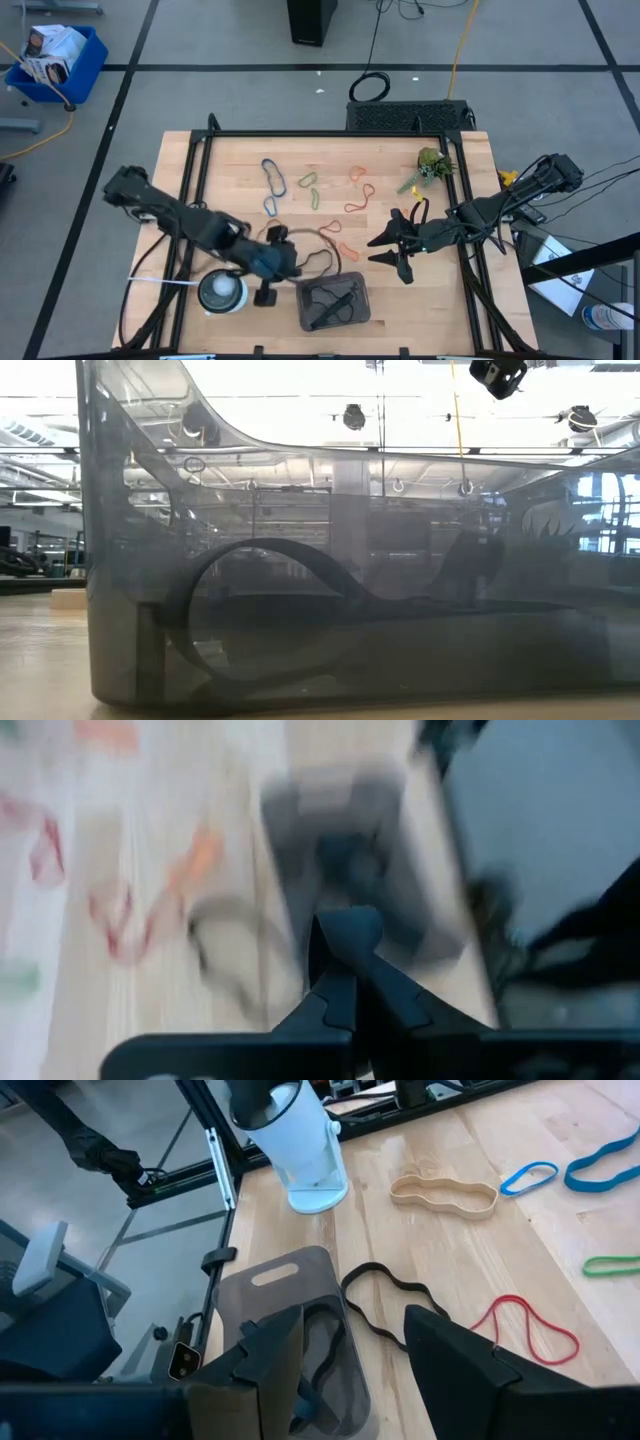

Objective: Pick and place rubber bands into bin
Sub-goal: Put the bottom black rubber band into the bin

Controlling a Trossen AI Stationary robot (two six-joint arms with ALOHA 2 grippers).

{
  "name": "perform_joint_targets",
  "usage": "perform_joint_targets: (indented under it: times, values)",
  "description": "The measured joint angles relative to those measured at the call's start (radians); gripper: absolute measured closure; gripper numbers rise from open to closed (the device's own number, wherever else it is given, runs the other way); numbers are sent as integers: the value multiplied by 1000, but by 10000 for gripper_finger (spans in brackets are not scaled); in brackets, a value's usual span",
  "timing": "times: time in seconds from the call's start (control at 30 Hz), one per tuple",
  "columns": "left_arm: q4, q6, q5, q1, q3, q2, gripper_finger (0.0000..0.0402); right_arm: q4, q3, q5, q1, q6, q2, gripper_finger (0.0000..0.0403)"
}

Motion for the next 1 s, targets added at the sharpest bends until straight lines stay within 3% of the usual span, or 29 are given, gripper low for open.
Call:
perform_joint_targets:
  times: [0.23,0.7,1.0]
  values:
    - [292,174,118,11,18,31,397,0,0,0,0,1,0,232]
    - [291,137,127,13,15,329,394,-5,0,0,0,33,0,232]
    - [288,93,133,13,15,459,381,-4,0,0,0,33,0,231]
